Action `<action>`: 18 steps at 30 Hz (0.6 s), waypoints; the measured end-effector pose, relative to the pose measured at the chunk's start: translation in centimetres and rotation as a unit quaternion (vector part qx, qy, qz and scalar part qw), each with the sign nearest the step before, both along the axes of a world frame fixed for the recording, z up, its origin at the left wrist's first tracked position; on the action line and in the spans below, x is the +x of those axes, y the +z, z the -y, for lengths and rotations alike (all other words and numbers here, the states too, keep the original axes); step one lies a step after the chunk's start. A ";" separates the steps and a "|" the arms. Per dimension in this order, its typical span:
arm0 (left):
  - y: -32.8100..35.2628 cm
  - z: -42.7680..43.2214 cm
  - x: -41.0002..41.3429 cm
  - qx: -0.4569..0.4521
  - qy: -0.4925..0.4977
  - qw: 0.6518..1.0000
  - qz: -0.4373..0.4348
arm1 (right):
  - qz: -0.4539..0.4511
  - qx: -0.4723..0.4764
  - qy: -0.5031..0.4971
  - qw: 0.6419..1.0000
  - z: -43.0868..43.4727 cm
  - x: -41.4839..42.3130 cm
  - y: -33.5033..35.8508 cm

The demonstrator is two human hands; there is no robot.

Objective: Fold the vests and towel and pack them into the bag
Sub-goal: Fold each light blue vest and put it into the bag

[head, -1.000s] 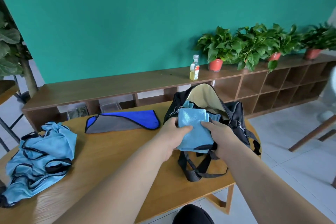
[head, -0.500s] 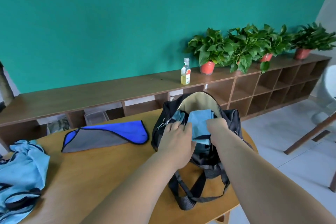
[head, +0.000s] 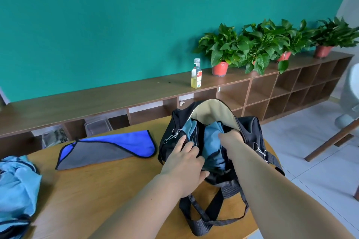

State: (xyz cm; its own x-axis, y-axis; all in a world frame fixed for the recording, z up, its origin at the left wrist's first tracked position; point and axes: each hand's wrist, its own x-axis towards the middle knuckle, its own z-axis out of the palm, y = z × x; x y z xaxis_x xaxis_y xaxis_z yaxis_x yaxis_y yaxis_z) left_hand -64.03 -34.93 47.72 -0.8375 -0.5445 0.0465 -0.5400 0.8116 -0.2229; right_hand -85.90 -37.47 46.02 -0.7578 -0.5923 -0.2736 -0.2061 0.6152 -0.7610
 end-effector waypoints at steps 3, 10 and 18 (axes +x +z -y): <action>-0.3 -0.1 -0.2 -0.003 -0.012 1.000 -0.008 | -0.142 0.047 0.004 0.989 -0.7 0.1 -1.1; -0.7 -0.1 -0.2 -0.015 -0.064 0.998 -0.003 | -0.183 0.128 0.087 0.971 -0.1 0.3 -2.9; -0.3 0.0 0.1 -0.002 -0.108 0.992 0.061 | -0.252 0.207 0.173 0.930 1.9 -1.7 -2.6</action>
State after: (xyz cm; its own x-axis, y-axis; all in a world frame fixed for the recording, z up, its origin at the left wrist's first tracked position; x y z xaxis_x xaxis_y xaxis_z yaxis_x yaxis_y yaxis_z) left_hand -63.92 -34.95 47.41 -0.9343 -0.3514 -0.0605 -0.3223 0.9047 -0.2785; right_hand -87.56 -39.39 43.47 -0.6356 -0.7472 -0.1941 -0.7116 0.6645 -0.2282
